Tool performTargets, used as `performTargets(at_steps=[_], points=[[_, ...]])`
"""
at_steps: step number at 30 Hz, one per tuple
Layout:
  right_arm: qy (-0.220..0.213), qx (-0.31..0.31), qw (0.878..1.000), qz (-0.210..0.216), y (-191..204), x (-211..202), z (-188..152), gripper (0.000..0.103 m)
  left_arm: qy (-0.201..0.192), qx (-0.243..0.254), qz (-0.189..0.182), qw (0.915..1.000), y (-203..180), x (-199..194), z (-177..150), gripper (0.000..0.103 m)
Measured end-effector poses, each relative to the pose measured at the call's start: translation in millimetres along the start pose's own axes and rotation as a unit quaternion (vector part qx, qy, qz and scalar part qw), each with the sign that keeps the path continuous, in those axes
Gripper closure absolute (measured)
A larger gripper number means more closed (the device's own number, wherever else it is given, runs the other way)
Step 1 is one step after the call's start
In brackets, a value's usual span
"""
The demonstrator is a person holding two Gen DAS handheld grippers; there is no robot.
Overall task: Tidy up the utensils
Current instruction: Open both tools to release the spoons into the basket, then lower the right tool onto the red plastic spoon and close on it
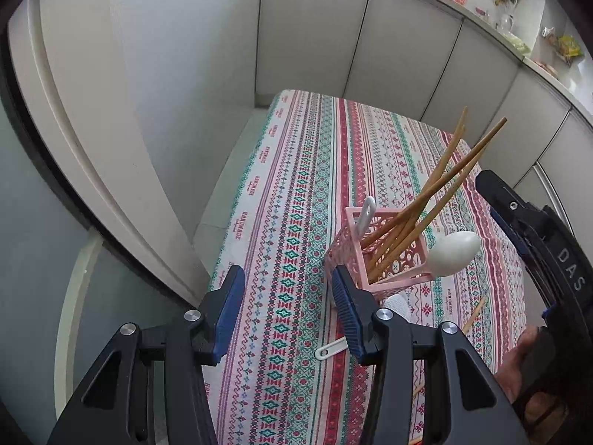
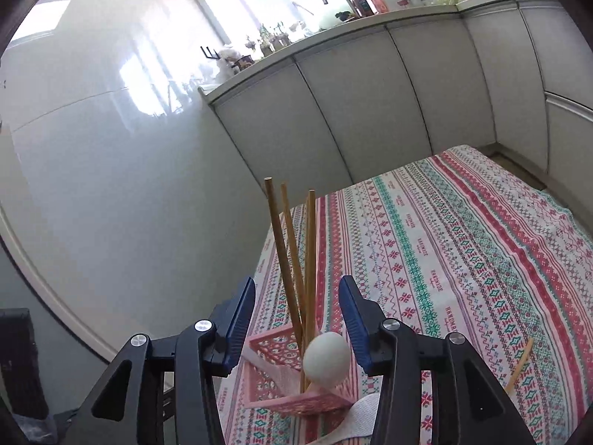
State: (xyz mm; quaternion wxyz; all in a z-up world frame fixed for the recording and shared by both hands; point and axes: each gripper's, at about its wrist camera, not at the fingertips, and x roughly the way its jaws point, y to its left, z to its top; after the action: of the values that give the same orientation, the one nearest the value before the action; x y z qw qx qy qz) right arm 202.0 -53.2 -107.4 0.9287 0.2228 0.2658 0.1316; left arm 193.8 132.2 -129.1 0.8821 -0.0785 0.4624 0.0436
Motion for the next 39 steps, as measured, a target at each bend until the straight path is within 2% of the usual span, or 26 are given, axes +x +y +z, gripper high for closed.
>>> performTargets(at_steps=[7, 13, 17, 24, 30, 34, 38, 39], points=[[0.057, -0.022, 0.998, -0.007, -18.6, -24.6, 9.9, 0.041, 0.018, 0.016, -0.011, 0.9996, -9.3, 0.4, -7.9, 0.047], [0.118, -0.034, 0.991, -0.048, -49.5, -43.8, 9.8, 0.032, 0.047, 0.035, -0.022, 0.9981, -20.4, 3.1, -19.3, 0.040], [0.170, -0.041, 0.982, -0.075, -71.6, -46.1, 2.4, 0.028, 0.069, 0.058, -0.031, 0.9954, -32.7, 5.3, -28.9, 0.034], [0.260, -0.036, 0.958, -0.117, -109.2, -46.7, -19.2, 0.027, 0.130, 0.099, -0.052, 0.9852, -54.0, 19.2, -53.0, 0.031], [0.331, -0.038, 0.934, -0.131, -135.7, -49.9, -40.5, 0.026, 0.189, 0.135, -0.074, 0.9697, -77.7, 36.5, -79.4, 0.031], [0.379, -0.045, 0.915, -0.132, -150.9, -49.7, -59.6, 0.026, 0.209, 0.173, -0.068, 0.9601, -95.9, 44.8, -94.9, 0.031], [0.429, -0.036, 0.896, -0.105, -165.6, -45.1, -81.8, 0.027, 0.217, 0.192, -0.067, 0.9547, -107.4, 49.3, -102.7, 0.031], [0.437, -0.031, 0.893, -0.100, -169.6, -44.1, -86.0, 0.030, 0.218, 0.195, -0.067, 0.9539, -108.9, 50.0, -104.1, 0.031]])
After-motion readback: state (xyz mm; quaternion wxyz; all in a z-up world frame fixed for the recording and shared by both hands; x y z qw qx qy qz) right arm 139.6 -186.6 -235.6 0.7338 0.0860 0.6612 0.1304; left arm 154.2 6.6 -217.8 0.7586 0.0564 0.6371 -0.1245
